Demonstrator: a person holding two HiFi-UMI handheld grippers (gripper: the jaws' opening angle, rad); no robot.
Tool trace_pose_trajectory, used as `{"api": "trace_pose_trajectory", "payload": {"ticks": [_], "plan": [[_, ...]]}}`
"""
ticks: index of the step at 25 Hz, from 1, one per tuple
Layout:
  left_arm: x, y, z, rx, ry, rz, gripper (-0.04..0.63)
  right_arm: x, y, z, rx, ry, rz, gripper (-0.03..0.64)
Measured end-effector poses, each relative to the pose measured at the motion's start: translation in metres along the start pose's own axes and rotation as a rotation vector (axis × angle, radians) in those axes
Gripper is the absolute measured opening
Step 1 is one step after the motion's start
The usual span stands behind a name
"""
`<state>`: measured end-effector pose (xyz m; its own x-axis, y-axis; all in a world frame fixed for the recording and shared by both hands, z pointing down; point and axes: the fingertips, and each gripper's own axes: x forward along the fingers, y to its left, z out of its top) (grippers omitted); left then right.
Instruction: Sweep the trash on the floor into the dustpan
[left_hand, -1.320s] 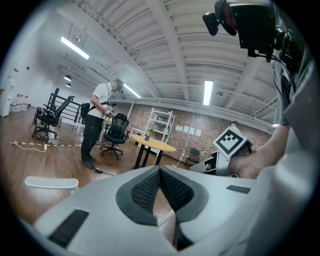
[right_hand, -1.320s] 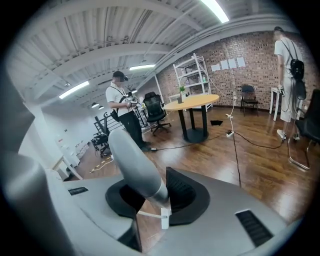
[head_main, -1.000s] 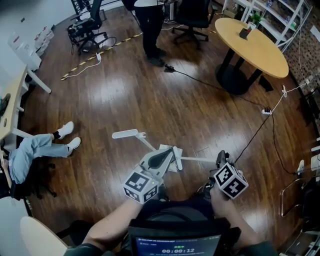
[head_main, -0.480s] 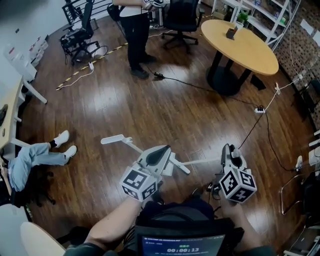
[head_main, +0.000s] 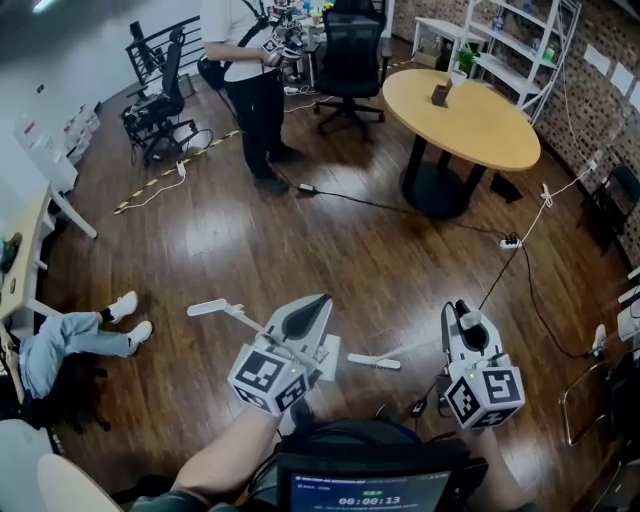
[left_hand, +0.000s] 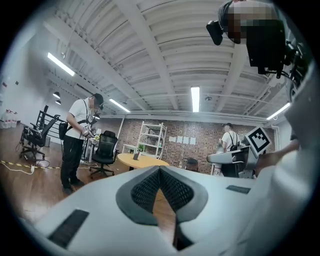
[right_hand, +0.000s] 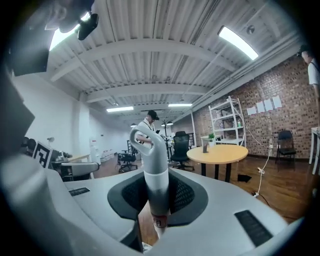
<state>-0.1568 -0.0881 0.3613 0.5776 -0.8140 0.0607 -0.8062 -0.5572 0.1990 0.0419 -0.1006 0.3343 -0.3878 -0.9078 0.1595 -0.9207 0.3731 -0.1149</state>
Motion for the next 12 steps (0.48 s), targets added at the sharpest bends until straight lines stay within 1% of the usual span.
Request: {"api": "trace_pose_trajectory", "payload": {"ticks": [2,5,8,12], "plan": [[0.010,-0.013,0.010,0.009,-0.007,0.021,0.015,-0.010,-0.010,0.014,-0.022,-0.023,0.037,0.081],[0.026,-0.038,0.023,0.014,-0.012,0.015,0.015,-0.027,-0.029,0.036,-0.046,-0.066,0.078,0.080],[0.040,-0.058,0.032,0.018,-0.021,0.010,0.015,-0.039,-0.049,0.052,-0.056,-0.100,0.100,0.080],[0.057,-0.082,0.039,0.040,-0.019,0.003,0.015,-0.055,-0.073,0.063,-0.049,-0.116,0.120,0.080]]}}
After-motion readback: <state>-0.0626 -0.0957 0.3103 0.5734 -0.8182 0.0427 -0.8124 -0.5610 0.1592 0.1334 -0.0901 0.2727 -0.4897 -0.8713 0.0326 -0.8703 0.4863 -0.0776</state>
